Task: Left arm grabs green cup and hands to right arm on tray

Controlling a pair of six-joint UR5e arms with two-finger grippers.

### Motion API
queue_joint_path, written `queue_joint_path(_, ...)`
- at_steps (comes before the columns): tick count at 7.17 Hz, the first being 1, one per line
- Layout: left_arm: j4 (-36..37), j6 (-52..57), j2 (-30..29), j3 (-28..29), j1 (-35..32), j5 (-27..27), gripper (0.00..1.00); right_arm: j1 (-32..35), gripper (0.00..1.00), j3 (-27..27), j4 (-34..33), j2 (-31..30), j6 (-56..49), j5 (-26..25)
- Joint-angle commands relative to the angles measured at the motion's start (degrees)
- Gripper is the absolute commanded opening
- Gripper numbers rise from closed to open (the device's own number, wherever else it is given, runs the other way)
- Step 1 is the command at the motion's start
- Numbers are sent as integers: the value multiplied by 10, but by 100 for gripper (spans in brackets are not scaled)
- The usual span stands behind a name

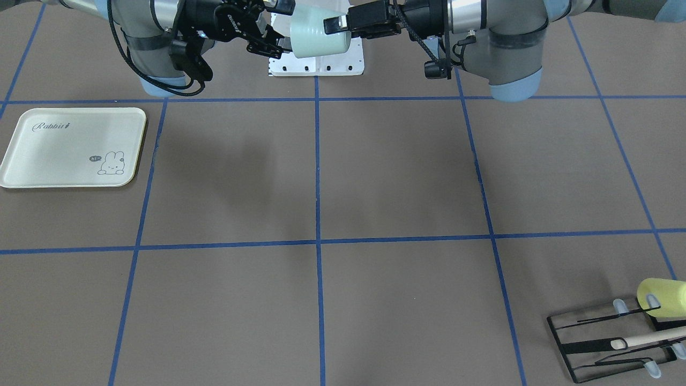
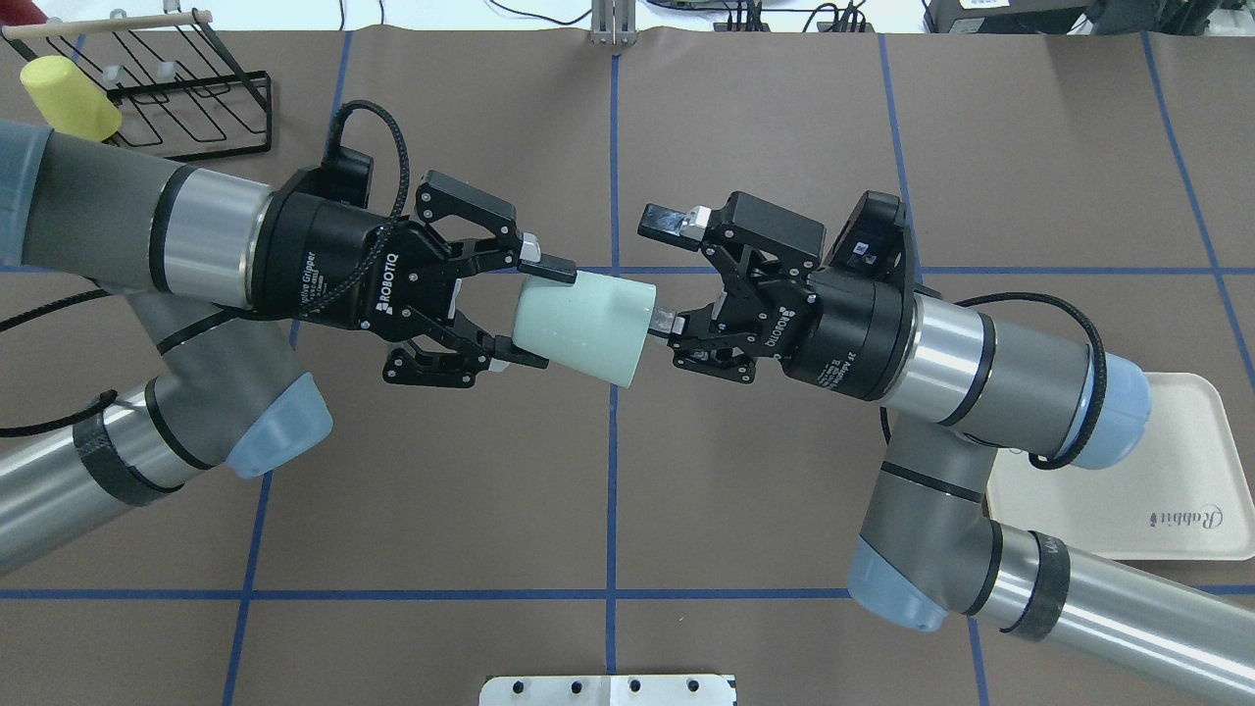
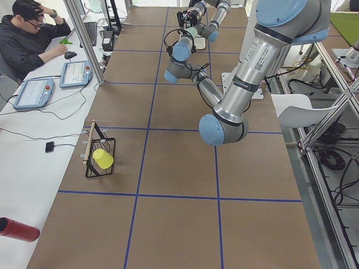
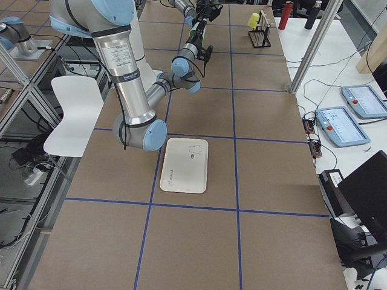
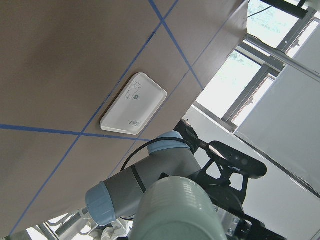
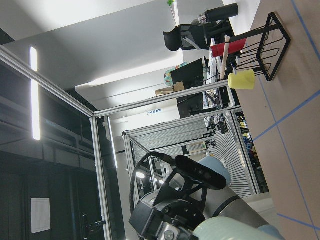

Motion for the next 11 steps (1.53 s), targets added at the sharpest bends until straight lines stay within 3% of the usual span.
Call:
queue_joint_path(1,0,1,0,0,0,0,0,-3,84,0,1,-1,-4,1)
queue_joint_path(2,0,1,0,1,0,0,0,-3,38,0,1,0,-4,2)
queue_joint_path(3,0,1,0,1,0,0,0,-3,24,0,0,-1,-5,4)
queue_joint_path(7,0,2,0,1,0,0,0,-3,26,0,0,-1,-5,7)
queue_joint_path(8,0,6,0,2,0,0,11,-4,24,0,0,-1,-5,7)
queue_joint_path(9,0,7,-9,1,0,0,43,-4,0,0,0,-4,-5,7)
queue_joint_path(10,-2,45,-15,0,0,10,99,-4,0,0,0,-6,-5,7)
queue_joint_path(11,-18,57,-15,-1,-1,30,100,-4,0,-1,1,-7,-5,7)
